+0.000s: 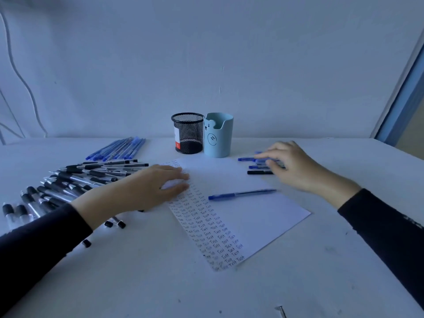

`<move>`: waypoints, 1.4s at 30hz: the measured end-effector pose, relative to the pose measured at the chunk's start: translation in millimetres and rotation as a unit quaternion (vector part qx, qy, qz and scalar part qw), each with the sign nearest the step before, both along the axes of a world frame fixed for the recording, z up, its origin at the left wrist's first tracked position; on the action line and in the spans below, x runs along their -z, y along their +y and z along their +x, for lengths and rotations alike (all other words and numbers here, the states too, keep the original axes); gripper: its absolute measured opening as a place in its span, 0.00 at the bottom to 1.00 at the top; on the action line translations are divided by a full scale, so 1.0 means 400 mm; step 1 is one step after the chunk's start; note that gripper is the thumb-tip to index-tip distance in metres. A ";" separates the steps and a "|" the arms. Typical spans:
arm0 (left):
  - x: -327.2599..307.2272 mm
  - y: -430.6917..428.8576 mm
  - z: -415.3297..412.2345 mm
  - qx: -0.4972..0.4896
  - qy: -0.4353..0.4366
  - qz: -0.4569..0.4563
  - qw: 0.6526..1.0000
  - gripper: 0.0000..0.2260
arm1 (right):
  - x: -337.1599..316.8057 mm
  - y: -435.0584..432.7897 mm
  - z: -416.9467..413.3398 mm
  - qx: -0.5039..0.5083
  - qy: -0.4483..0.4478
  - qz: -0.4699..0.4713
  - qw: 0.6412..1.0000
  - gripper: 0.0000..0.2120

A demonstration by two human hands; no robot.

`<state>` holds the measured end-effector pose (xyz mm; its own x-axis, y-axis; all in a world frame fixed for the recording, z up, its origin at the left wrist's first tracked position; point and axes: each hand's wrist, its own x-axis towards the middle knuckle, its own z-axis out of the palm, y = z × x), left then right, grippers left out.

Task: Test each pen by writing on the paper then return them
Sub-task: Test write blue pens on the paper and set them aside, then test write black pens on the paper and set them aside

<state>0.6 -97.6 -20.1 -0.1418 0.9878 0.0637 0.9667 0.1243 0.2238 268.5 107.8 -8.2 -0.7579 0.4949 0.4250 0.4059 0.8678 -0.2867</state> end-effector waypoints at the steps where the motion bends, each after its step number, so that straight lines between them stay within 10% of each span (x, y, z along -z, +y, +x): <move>1: -0.003 0.007 0.018 0.004 -0.012 0.031 0.999 0.37 | 0.000 0.016 0.010 0.015 -0.015 -0.011 1.000 0.15; 15: 0.036 0.077 0.145 0.167 -0.065 0.199 0.963 0.11 | 0.012 0.048 0.032 0.104 -0.114 0.012 0.988 0.08; 24: -0.127 0.040 -0.004 -0.020 -0.059 0.431 0.900 0.06 | -0.021 -0.039 0.001 0.042 0.109 0.054 0.992 0.06; 29: -0.131 0.072 -0.178 -0.257 -0.012 0.231 0.938 0.06 | -0.024 -0.124 -0.024 -0.064 0.238 -0.087 0.965 0.10; 42: -0.021 0.173 -0.252 -0.327 0.112 0.068 0.936 0.07 | 0.012 -0.153 -0.037 -0.127 0.116 -0.336 0.926 0.13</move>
<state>-100.3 -28.5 -11.9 -0.6817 0.6746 0.2832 0.7179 0.6914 0.0812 253.6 46.6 -13.0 -0.8136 0.5241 0.2516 0.0729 0.5214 -0.8502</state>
